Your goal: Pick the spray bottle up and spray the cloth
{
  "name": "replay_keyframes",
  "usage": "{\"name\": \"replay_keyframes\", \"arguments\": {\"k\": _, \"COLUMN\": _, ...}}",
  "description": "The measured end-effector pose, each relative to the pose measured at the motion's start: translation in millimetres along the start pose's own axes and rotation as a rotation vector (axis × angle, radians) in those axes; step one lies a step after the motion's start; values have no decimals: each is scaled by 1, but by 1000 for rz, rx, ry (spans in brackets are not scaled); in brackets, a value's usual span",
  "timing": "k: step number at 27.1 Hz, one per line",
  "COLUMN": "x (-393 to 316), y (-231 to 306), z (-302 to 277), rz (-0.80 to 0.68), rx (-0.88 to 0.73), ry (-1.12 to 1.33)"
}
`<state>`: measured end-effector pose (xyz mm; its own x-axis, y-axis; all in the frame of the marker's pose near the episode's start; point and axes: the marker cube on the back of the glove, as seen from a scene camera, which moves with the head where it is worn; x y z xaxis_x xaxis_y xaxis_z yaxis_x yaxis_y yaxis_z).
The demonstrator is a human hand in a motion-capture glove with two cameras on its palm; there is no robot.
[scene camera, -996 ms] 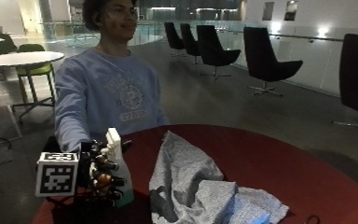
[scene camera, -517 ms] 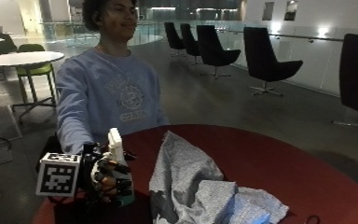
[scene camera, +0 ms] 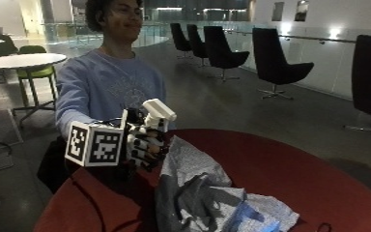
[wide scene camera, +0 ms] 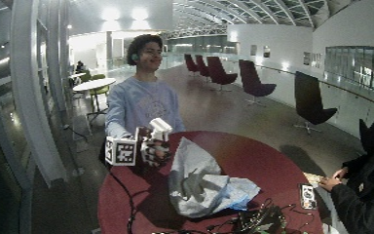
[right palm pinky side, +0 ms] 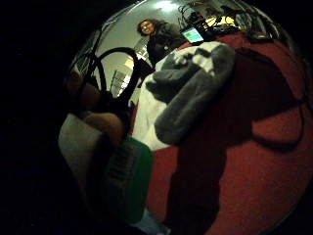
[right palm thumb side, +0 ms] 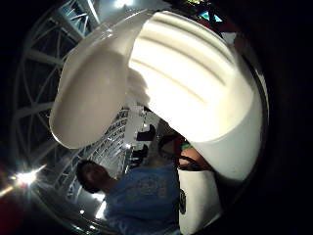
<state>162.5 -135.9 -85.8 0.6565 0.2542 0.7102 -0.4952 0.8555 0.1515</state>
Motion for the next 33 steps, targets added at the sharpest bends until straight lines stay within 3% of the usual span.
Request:
{"name": "replay_keyframes", "arguments": {"k": 12, "x": -7, "y": -12, "z": 29, "rz": 365, "rx": -255, "ry": 91}}
{"name": "replay_keyframes", "arguments": {"k": 19, "x": 2, "y": -28, "z": 19, "rz": 423, "rx": -274, "ry": 104}}
{"name": "replay_keyframes", "arguments": {"k": 33, "x": 6, "y": -10, "z": 36, "rz": 476, "rx": -310, "ry": 135}}
